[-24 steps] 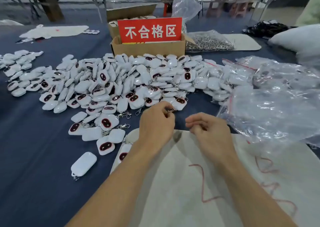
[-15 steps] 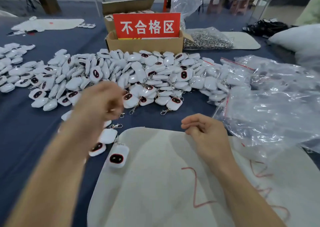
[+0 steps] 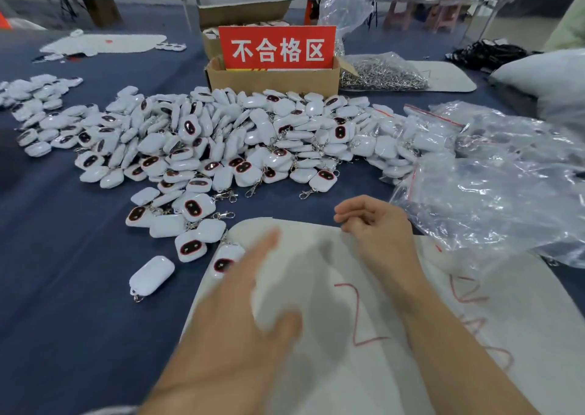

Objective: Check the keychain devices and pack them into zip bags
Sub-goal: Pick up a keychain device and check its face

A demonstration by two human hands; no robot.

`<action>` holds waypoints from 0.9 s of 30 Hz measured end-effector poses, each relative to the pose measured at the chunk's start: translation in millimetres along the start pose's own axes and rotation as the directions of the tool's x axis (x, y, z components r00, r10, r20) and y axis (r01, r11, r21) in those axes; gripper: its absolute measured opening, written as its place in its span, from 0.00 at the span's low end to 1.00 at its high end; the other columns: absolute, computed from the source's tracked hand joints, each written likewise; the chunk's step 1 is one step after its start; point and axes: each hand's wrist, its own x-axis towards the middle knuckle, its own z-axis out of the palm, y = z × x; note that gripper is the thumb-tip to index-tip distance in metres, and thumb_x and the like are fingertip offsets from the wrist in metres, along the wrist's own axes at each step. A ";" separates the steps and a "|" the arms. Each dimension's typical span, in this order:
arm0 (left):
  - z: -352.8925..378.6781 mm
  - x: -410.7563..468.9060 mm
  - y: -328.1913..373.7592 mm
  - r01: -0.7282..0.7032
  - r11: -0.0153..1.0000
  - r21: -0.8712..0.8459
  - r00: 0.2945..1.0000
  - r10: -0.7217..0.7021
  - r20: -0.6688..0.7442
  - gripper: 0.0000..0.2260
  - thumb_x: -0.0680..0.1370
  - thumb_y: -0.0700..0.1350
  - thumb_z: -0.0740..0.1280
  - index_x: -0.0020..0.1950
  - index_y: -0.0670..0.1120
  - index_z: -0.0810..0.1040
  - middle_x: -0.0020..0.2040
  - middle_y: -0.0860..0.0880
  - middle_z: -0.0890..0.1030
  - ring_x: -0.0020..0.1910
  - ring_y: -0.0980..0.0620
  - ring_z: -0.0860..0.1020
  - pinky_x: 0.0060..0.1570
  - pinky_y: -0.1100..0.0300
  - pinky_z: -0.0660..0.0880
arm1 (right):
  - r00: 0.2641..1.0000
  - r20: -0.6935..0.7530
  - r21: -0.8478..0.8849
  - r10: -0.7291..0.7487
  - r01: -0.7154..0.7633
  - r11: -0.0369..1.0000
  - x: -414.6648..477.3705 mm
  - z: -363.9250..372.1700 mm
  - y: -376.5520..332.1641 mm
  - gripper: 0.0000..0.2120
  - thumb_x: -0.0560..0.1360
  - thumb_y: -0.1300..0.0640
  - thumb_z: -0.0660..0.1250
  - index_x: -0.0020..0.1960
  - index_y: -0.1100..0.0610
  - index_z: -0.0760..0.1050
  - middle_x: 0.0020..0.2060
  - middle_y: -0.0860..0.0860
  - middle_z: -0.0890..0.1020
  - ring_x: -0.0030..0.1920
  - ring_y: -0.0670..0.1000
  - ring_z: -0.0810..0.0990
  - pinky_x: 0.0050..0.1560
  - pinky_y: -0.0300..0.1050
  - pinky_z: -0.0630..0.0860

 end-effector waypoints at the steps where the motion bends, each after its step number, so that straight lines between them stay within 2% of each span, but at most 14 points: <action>1: 2.6 13.3 10.2 0.074 0.975 -0.208 0.994 -0.090 -0.069 0.28 0.67 0.56 0.71 0.65 0.73 0.73 0.58 0.76 0.78 0.52 0.76 0.76 0.46 0.78 0.71 | 1.000 -0.001 0.007 -0.003 0.003 1.000 -0.6 -0.2 -0.7 0.20 0.74 0.69 0.62 0.43 0.45 0.84 0.39 0.43 0.87 0.42 0.46 0.85 0.43 0.40 0.79; 2: 0.7 34.9 11.3 0.041 0.917 -0.396 0.967 -0.136 -0.215 0.19 0.70 0.51 0.71 0.60 0.66 0.79 0.51 0.69 0.83 0.44 0.72 0.79 0.38 0.78 0.70 | 1.000 -0.005 0.012 -0.001 0.001 1.000 -0.7 -0.4 -1.3 0.20 0.74 0.69 0.62 0.43 0.46 0.84 0.39 0.43 0.87 0.41 0.47 0.85 0.42 0.40 0.79; 3: -3.5 67.4 14.5 -0.012 0.850 -0.527 0.889 -0.232 -0.395 0.11 0.73 0.46 0.70 0.53 0.58 0.82 0.41 0.62 0.84 0.35 0.66 0.79 0.34 0.75 0.70 | 1.000 -0.011 0.018 0.004 -0.004 1.000 -0.2 -0.5 -1.6 0.21 0.73 0.69 0.62 0.43 0.45 0.84 0.39 0.43 0.87 0.41 0.47 0.85 0.42 0.41 0.79; 4: -9.5 97.5 27.3 -0.018 0.771 -0.636 0.810 -0.362 -0.462 0.06 0.76 0.41 0.68 0.45 0.53 0.81 0.34 0.57 0.82 0.30 0.60 0.77 0.33 0.71 0.71 | 1.000 -0.017 0.023 0.016 -0.015 1.000 0.1 -0.5 -2.2 0.21 0.73 0.69 0.62 0.42 0.45 0.84 0.39 0.44 0.87 0.40 0.47 0.84 0.42 0.41 0.79; 6: -12.0 154.5 51.1 -0.007 0.592 -0.806 0.790 -0.491 -0.367 0.12 0.79 0.35 0.63 0.37 0.46 0.74 0.29 0.52 0.75 0.27 0.55 0.71 0.35 0.63 0.69 | 0.999 -0.021 0.025 0.038 -0.038 0.999 3.2 1.8 -4.3 0.21 0.73 0.69 0.62 0.42 0.45 0.84 0.38 0.44 0.87 0.38 0.44 0.83 0.42 0.41 0.78; 8: 6.0 193.5 78.8 -0.049 0.556 -0.830 0.824 -0.447 -0.348 0.10 0.76 0.33 0.62 0.36 0.42 0.75 0.30 0.51 0.75 0.27 0.55 0.70 0.30 0.62 0.68 | 0.997 -0.018 -0.001 0.069 -0.069 0.998 8.7 4.9 -7.0 0.21 0.73 0.67 0.63 0.42 0.43 0.84 0.38 0.43 0.87 0.38 0.42 0.84 0.44 0.41 0.78; 10: 31.9 211.5 103.7 -0.148 0.714 -0.684 0.889 -0.207 -0.408 0.08 0.74 0.32 0.64 0.38 0.42 0.78 0.31 0.56 0.75 0.26 0.61 0.72 0.27 0.66 0.70 | 0.993 -0.008 -0.024 0.119 -0.119 0.993 18.8 6.9 -8.9 0.18 0.72 0.65 0.65 0.41 0.42 0.84 0.36 0.45 0.87 0.38 0.44 0.84 0.46 0.44 0.80; 12: 49.2 220.0 105.3 -0.299 0.876 -0.377 0.920 0.160 -0.359 0.09 0.76 0.34 0.66 0.40 0.46 0.80 0.33 0.58 0.77 0.31 0.61 0.74 0.34 0.64 0.73 | 0.980 0.024 0.018 0.196 -0.197 0.980 31.8 4.4 -10.3 0.14 0.72 0.66 0.69 0.39 0.47 0.85 0.35 0.49 0.87 0.38 0.47 0.85 0.49 0.48 0.82; 13: 52.4 221.3 93.7 -0.394 0.906 -0.158 0.900 0.345 -0.265 0.09 0.76 0.35 0.66 0.42 0.48 0.81 0.35 0.57 0.78 0.35 0.60 0.75 0.38 0.61 0.74 | 0.973 0.048 0.049 0.227 -0.229 0.972 37.3 1.8 -10.6 0.14 0.72 0.67 0.69 0.38 0.49 0.85 0.36 0.52 0.87 0.37 0.47 0.85 0.49 0.47 0.83; 15: 43.4 218.0 53.9 -0.527 0.808 0.263 0.835 0.551 -0.018 0.09 0.76 0.37 0.67 0.45 0.49 0.83 0.39 0.55 0.81 0.40 0.56 0.76 0.44 0.56 0.76 | 0.960 0.088 0.079 0.266 -0.272 0.959 43.5 -3.6 -9.4 0.15 0.73 0.68 0.69 0.37 0.50 0.85 0.36 0.54 0.87 0.37 0.47 0.85 0.47 0.43 0.82; 18: 9.4 213.0 -10.8 -0.582 0.641 0.501 0.775 0.624 0.102 0.09 0.74 0.40 0.66 0.46 0.51 0.84 0.42 0.53 0.83 0.43 0.52 0.77 0.49 0.53 0.76 | 0.965 -0.023 0.124 0.262 -0.257 0.958 48.6 -0.7 -3.0 0.16 0.74 0.67 0.67 0.40 0.48 0.85 0.36 0.52 0.88 0.36 0.49 0.86 0.44 0.43 0.82; 21: -4.5 208.7 -41.1 -0.386 0.770 0.507 0.886 0.462 -0.027 0.09 0.75 0.44 0.66 0.49 0.56 0.82 0.42 0.57 0.80 0.44 0.55 0.76 0.48 0.53 0.75 | 0.984 -0.152 0.071 0.090 -0.080 0.994 53.7 12.7 -5.6 0.15 0.77 0.64 0.66 0.49 0.46 0.84 0.45 0.43 0.87 0.41 0.42 0.85 0.46 0.38 0.78; 24: 13.1 208.2 -47.8 -0.305 0.780 0.546 0.937 0.349 0.024 0.10 0.77 0.45 0.69 0.58 0.53 0.81 0.53 0.56 0.81 0.55 0.49 0.77 0.59 0.52 0.73 | 0.983 0.141 -0.246 -0.114 0.146 0.958 53.8 27.3 -5.9 0.25 0.76 0.62 0.68 0.68 0.39 0.76 0.60 0.27 0.77 0.61 0.34 0.75 0.57 0.19 0.64; 27: 23.6 200.6 -54.5 -0.396 0.644 0.654 0.894 0.433 0.116 0.16 0.77 0.46 0.69 0.66 0.48 0.79 0.60 0.50 0.80 0.61 0.46 0.73 0.64 0.53 0.67 | 0.944 0.293 -0.480 -0.154 0.284 0.830 52.5 29.8 -0.4 0.26 0.77 0.62 0.69 0.73 0.45 0.74 0.70 0.35 0.69 0.74 0.41 0.62 0.62 0.15 0.46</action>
